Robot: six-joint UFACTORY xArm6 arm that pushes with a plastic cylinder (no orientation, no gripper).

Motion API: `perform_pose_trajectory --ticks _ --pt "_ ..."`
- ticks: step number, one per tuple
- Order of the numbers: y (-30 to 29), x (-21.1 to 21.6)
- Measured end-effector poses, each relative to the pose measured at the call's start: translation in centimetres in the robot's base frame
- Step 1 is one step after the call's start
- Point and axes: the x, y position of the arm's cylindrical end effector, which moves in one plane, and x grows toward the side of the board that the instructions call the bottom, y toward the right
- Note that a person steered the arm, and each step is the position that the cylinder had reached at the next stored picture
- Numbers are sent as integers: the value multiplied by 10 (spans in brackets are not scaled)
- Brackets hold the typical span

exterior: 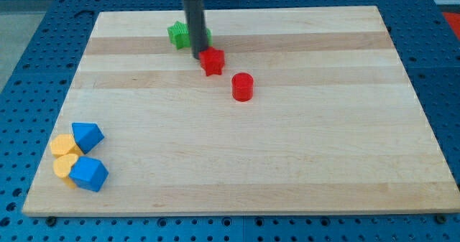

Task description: Nudge yellow heart along with blue cube right a bit

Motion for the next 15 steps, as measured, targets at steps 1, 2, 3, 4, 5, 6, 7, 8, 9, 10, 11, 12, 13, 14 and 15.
perform_pose_trajectory --ticks 1,2,3,4,5,6,7,8,9,10,11,12,13,14,15 --pt "33 20" --pt "31 35" --pt "32 13" --pt "86 -21" --pt "164 -16" --pt "222 30" --pt "220 88" --pt "150 138" --pt "105 197" --pt "52 261" --pt "-11 286" --pt "-83 286" --pt "-186 285" --pt "-250 284" --pt "-246 273"
